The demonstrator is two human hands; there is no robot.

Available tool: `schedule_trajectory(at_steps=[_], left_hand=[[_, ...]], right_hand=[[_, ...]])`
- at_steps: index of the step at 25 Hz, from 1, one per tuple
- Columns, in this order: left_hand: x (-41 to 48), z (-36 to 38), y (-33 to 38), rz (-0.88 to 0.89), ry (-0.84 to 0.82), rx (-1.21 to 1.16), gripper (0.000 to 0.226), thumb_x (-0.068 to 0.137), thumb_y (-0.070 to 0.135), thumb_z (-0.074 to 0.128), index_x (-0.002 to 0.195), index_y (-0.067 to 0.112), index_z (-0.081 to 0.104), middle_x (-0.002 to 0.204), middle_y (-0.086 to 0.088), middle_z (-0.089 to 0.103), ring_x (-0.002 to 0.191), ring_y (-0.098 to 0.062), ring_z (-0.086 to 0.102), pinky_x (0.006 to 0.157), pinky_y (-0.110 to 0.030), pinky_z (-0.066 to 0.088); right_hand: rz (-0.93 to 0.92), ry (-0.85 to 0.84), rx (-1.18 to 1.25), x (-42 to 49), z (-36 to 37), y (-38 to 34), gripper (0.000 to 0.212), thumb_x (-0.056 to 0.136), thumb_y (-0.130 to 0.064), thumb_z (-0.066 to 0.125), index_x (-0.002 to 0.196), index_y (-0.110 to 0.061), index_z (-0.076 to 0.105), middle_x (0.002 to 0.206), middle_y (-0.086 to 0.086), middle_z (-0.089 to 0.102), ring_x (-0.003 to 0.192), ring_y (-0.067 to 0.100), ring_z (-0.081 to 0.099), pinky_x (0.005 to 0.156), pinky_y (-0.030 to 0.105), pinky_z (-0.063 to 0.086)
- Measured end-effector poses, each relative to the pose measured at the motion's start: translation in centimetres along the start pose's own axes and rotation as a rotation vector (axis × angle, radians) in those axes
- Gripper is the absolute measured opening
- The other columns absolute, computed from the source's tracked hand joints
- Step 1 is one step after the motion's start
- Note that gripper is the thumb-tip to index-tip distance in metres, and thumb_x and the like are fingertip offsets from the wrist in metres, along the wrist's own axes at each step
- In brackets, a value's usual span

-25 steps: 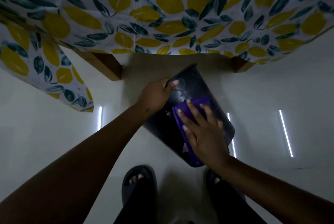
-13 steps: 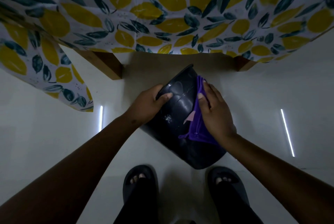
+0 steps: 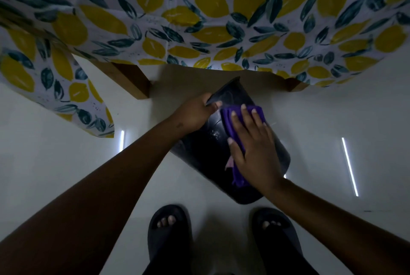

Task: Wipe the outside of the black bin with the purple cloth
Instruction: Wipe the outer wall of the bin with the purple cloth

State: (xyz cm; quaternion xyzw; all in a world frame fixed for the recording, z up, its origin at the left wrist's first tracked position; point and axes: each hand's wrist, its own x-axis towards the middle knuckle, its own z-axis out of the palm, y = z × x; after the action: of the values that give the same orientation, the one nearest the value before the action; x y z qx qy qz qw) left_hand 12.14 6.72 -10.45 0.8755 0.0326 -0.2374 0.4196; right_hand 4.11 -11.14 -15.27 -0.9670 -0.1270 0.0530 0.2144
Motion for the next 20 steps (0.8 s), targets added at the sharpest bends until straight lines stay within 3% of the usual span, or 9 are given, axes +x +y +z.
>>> schedule_trajectory(at_steps=[2, 4, 7, 9, 12, 14, 16, 18, 20], left_hand=[[-0.2, -0.2, -0.5, 0.007, 0.015, 0.020, 0.033, 0.095, 0.040, 0.051, 0.104, 0.010, 0.061, 0.096, -0.008, 0.068, 0.091, -0.022, 0.063, 0.078, -0.034, 0.047], [-1.1, -0.3, -1.6, 0.024, 0.047, 0.041, 0.031, 0.095, 0.042, 0.048, 0.094, 0.012, 0.058, 0.089, -0.004, 0.065, 0.085, -0.019, 0.060, 0.072, -0.031, 0.044], [-2.8, 0.3, -2.9, 0.029, 0.085, 0.056, 0.035, 0.099, 0.041, 0.038, 0.108, 0.015, 0.060, 0.108, -0.008, 0.068, 0.101, -0.023, 0.062, 0.083, -0.029, 0.044], [-2.5, 0.9, -2.6, 0.042, 0.130, 0.118, 0.037, 0.100, 0.039, 0.036, 0.113, 0.014, 0.060, 0.115, -0.012, 0.068, 0.107, -0.028, 0.061, 0.085, -0.029, 0.043], [-1.1, 0.9, -1.3, 0.111, 0.154, 0.193, 0.037, 0.101, 0.035, 0.038, 0.112, 0.009, 0.061, 0.118, -0.016, 0.067, 0.111, -0.031, 0.060, 0.088, -0.031, 0.043], [-0.5, 0.8, -0.9, 0.113, 0.140, 0.161, 0.037, 0.101, 0.034, 0.037, 0.114, 0.009, 0.061, 0.119, -0.016, 0.067, 0.112, -0.030, 0.060, 0.087, -0.029, 0.042], [-0.1, 0.7, -0.8, 0.087, 0.099, 0.122, 0.038, 0.101, 0.035, 0.036, 0.119, 0.010, 0.059, 0.122, -0.015, 0.065, 0.114, -0.028, 0.058, 0.086, -0.027, 0.039], [-0.1, 0.7, -0.6, 0.085, 0.091, 0.111, 0.039, 0.101, 0.036, 0.035, 0.122, 0.012, 0.057, 0.123, -0.015, 0.064, 0.115, -0.028, 0.058, 0.087, -0.027, 0.039], [-0.1, 0.8, -0.6, 0.088, 0.123, 0.126, 0.040, 0.101, 0.037, 0.035, 0.121, 0.011, 0.058, 0.122, -0.016, 0.065, 0.115, -0.030, 0.058, 0.086, -0.028, 0.040]], right_hand=[[-0.073, -0.001, -0.046, -0.7, 0.0, 0.4, 0.057, 0.099, -0.043, 0.030, 0.152, -0.030, 0.015, 0.162, 0.000, 0.012, 0.149, 0.022, 0.008, 0.118, 0.046, 0.018], [-0.040, 0.038, -0.012, 0.9, -0.3, 1.7, 0.054, 0.100, -0.040, 0.030, 0.151, -0.028, 0.021, 0.161, 0.001, 0.018, 0.148, 0.022, 0.014, 0.115, 0.049, 0.027], [0.173, 0.069, 0.180, 2.6, -1.0, 3.3, 0.052, 0.100, -0.038, 0.030, 0.149, -0.022, 0.029, 0.159, 0.003, 0.025, 0.146, 0.025, 0.023, 0.113, 0.049, 0.032], [0.200, 0.081, 0.151, 1.7, -0.8, 2.3, 0.052, 0.100, -0.037, 0.031, 0.150, -0.022, 0.028, 0.159, 0.004, 0.024, 0.146, 0.027, 0.021, 0.115, 0.050, 0.028], [-0.143, 0.017, -0.154, -0.8, 0.5, -0.2, 0.053, 0.099, -0.039, 0.032, 0.151, -0.030, 0.023, 0.161, 0.001, 0.020, 0.148, 0.028, 0.015, 0.117, 0.049, 0.018], [-0.268, 0.015, -0.236, -0.5, 0.8, -0.1, 0.052, 0.099, -0.039, 0.034, 0.150, -0.034, 0.024, 0.160, -0.003, 0.021, 0.148, 0.025, 0.016, 0.117, 0.046, 0.017], [-0.152, 0.048, -0.163, 1.4, 0.4, 1.1, 0.050, 0.101, -0.036, 0.033, 0.150, -0.032, 0.025, 0.160, -0.004, 0.021, 0.148, 0.023, 0.016, 0.117, 0.044, 0.017], [0.125, 0.064, 0.125, 3.6, -0.8, 3.2, 0.048, 0.102, -0.034, 0.031, 0.150, -0.026, 0.028, 0.159, -0.001, 0.024, 0.147, 0.023, 0.020, 0.117, 0.041, 0.021], [0.284, 0.059, 0.304, 4.4, -1.4, 4.0, 0.049, 0.103, -0.035, 0.030, 0.150, -0.023, 0.029, 0.158, 0.002, 0.028, 0.146, 0.023, 0.024, 0.117, 0.041, 0.024]])
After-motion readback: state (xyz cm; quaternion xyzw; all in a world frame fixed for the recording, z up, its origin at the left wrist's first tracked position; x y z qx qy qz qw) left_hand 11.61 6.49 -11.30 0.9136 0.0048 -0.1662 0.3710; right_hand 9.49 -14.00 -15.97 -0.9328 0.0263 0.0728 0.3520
